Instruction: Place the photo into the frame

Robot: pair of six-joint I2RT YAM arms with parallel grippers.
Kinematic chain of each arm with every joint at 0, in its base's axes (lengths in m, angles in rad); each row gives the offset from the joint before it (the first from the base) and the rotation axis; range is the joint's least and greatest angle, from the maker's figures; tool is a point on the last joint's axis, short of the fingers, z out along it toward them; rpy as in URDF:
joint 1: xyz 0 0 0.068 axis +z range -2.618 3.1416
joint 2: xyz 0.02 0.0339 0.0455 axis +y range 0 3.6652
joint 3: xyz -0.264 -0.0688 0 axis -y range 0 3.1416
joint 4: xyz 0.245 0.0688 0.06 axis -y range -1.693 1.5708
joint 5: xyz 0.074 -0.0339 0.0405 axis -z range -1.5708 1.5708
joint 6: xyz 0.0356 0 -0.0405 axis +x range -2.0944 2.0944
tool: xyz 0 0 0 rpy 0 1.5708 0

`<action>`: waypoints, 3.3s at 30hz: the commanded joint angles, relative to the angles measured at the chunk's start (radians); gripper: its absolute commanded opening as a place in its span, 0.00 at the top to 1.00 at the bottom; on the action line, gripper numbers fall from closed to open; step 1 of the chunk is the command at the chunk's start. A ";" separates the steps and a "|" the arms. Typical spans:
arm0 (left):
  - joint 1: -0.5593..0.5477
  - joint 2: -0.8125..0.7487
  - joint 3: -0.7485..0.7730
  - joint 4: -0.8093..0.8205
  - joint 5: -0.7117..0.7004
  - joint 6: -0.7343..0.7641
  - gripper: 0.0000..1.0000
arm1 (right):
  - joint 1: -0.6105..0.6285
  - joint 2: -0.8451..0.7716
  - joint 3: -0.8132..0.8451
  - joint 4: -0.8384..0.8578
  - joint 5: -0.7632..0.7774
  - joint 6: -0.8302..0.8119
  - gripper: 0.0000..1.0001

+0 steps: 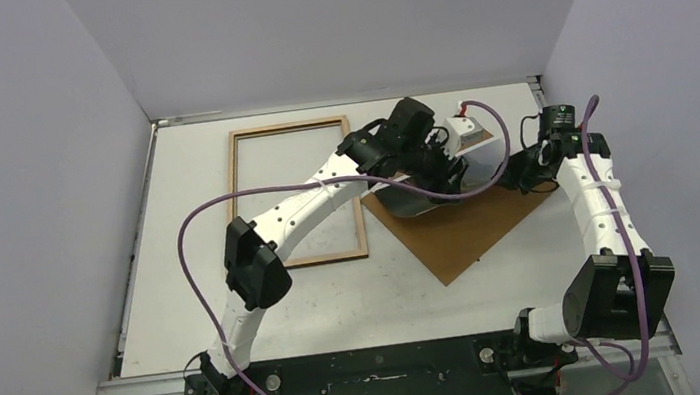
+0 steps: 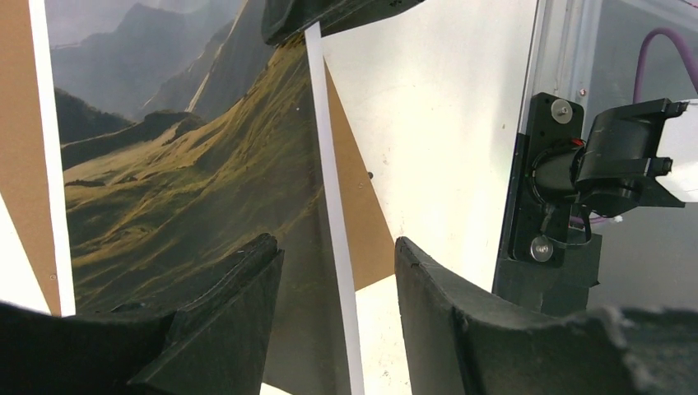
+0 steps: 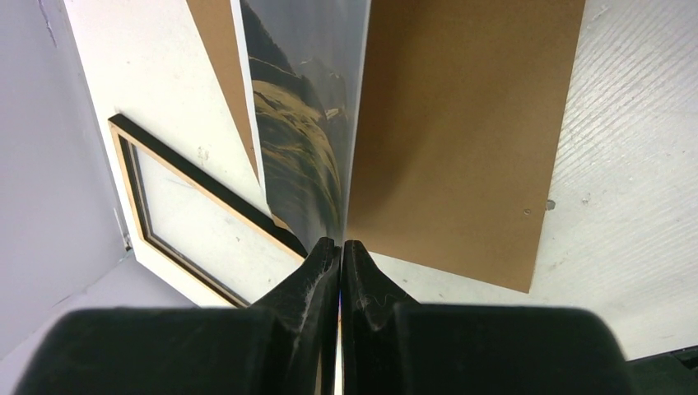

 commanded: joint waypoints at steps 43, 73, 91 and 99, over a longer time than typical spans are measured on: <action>0.301 -0.197 0.103 -0.009 -0.054 -0.276 0.37 | 0.133 0.209 0.556 0.120 -0.622 -0.864 1.00; 0.446 -0.286 -0.090 0.014 -0.148 -0.353 0.35 | 0.282 0.305 0.752 -0.071 -0.251 -0.628 1.00; 0.203 -0.300 -0.142 0.262 -0.036 -0.147 0.26 | 0.328 0.260 0.704 -0.124 0.209 -0.137 1.00; 0.120 -0.408 -0.451 0.561 -0.128 0.008 0.31 | 0.328 0.254 0.689 -0.142 0.192 -0.045 1.00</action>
